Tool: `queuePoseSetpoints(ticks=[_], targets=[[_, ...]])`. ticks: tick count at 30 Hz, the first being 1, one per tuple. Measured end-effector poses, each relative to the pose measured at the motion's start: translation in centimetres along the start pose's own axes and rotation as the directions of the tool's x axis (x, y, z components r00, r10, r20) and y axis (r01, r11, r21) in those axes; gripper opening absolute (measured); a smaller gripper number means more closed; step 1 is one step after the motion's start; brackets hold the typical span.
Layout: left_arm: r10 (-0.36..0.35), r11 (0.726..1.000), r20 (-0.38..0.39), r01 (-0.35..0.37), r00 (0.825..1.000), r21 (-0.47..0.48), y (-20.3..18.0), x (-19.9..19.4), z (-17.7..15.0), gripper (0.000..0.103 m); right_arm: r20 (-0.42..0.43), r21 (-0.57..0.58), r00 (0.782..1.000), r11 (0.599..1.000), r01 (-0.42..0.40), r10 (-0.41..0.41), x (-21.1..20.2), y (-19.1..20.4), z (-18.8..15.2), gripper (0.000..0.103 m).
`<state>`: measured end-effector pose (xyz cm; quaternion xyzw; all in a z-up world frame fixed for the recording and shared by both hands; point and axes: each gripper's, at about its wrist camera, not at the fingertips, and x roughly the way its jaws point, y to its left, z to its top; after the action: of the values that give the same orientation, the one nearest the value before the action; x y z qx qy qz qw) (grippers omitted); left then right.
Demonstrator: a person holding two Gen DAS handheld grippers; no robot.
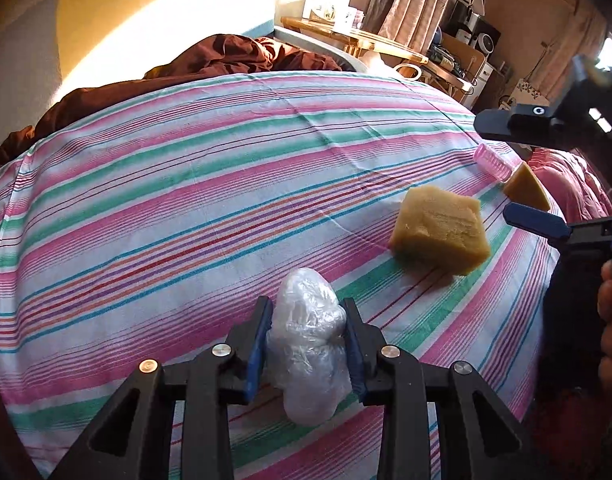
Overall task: Organize objects
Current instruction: 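Grasp the plastic-wrapped bundle with the left gripper, then grasp the yellow sponge with the right gripper and lift it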
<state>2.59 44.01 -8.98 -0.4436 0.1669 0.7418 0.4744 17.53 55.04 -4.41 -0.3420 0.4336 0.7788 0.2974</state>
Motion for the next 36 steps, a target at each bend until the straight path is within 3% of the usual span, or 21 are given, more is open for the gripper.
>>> queuePoseSetpoints(ticks=[3, 7, 16, 29, 30, 31, 33, 36], targets=[[0.019, 0.999, 0.024, -0.02, 1.0, 0.035, 0.5, -1.3, -1.8, 0.035, -0.039, -0.043, 0.993, 0.993, 0.108, -0.11, 1.3, 0.4, -0.2, 0.089], [0.0, 1.0, 0.035, 0.0, 0.999, -0.016, 1.9, -3.0, -4.0, 0.034, -0.064, -0.114, 0.98, 0.977, 0.181, -0.189, 2.4, 1.2, -0.6, 0.089], [-0.016, 0.999, 0.104, 0.019, 0.994, -0.028, 2.6, -3.8, -6.3, 0.035, -0.127, -0.249, 0.946, 0.933, 0.26, -0.298, 4.9, 2.5, -1.6, 0.089], [-0.015, 1.0, 0.15, 0.018, 0.989, -0.021, 2.8, -4.2, -7.2, 0.037, -0.125, -0.239, 0.951, 0.939, 0.249, -0.284, 5.0, 1.7, -1.4, 0.089], [-0.013, 1.0, 0.151, 0.016, 0.988, -0.02, 2.8, -4.2, -7.2, 0.037, -0.125, -0.25, 0.95, 0.935, 0.25, -0.287, 5.0, 1.7, -1.5, 0.088], [-0.011, 1.0, 0.152, 0.014, 0.988, -0.019, 2.7, -4.2, -7.2, 0.037, -0.125, -0.268, 0.949, 0.931, 0.249, -0.29, 5.1, 1.8, -1.7, 0.073], [-0.008, 1.0, 0.152, 0.011, 0.988, -0.017, 2.7, -4.2, -7.2, 0.037, -0.111, -0.315, 0.943, 0.911, 0.265, -0.313, 4.9, 2.2, -2.0, 0.068], [-0.007, 1.0, 0.153, 0.01, 0.988, -0.018, 2.6, -4.3, -7.3, 0.037, -0.121, -0.356, 0.965, 0.918, 0.177, -0.233, 4.3, 3.1, -2.7, 0.064]])
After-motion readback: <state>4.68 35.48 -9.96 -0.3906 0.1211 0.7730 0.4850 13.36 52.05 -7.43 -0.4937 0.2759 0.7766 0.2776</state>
